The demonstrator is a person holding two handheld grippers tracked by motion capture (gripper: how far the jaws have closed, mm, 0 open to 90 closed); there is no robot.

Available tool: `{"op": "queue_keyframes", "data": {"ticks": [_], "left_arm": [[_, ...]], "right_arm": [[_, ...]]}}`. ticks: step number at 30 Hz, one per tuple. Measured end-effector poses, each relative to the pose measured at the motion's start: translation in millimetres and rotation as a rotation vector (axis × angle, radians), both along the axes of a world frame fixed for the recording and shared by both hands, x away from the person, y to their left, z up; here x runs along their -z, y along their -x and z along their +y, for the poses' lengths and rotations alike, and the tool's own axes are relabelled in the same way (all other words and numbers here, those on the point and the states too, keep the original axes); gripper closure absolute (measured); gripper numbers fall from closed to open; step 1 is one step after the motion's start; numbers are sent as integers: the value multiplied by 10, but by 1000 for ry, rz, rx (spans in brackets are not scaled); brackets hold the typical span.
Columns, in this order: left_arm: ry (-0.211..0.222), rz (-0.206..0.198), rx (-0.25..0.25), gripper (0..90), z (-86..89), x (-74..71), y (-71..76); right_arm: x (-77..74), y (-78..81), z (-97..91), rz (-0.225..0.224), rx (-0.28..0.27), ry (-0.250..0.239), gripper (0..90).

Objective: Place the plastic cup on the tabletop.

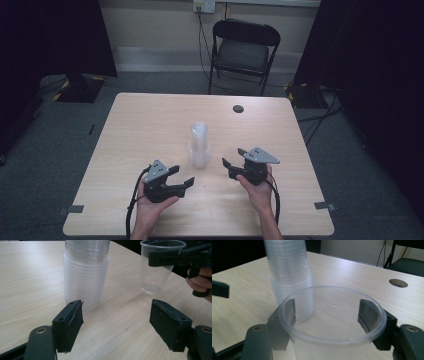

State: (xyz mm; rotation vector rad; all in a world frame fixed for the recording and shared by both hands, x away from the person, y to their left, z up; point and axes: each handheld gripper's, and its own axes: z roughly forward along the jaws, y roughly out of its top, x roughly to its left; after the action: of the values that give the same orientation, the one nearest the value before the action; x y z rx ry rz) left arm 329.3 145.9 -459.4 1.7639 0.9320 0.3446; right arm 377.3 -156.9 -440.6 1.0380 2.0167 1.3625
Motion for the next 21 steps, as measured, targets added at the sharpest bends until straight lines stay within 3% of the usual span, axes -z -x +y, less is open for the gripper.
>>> {"op": "queue_keyframes", "data": {"ticks": [6, 16, 20, 21], "left_arm": [[-4, -9, -18, 238, 18, 14, -9], [-11, 14, -24, 214, 33, 47, -14], [-27, 6, -29, 214, 29, 65, -12], [-30, 11, -36, 214, 35, 63, -13]], "right_arm": [[-39, -192, -34, -5, 40, -25, 303], [-16, -426, -67, 6, 87, -47, 299], [-42, -490, -61, -17, 98, -44, 296], [-41, -515, -68, -20, 109, -64, 295]]}}
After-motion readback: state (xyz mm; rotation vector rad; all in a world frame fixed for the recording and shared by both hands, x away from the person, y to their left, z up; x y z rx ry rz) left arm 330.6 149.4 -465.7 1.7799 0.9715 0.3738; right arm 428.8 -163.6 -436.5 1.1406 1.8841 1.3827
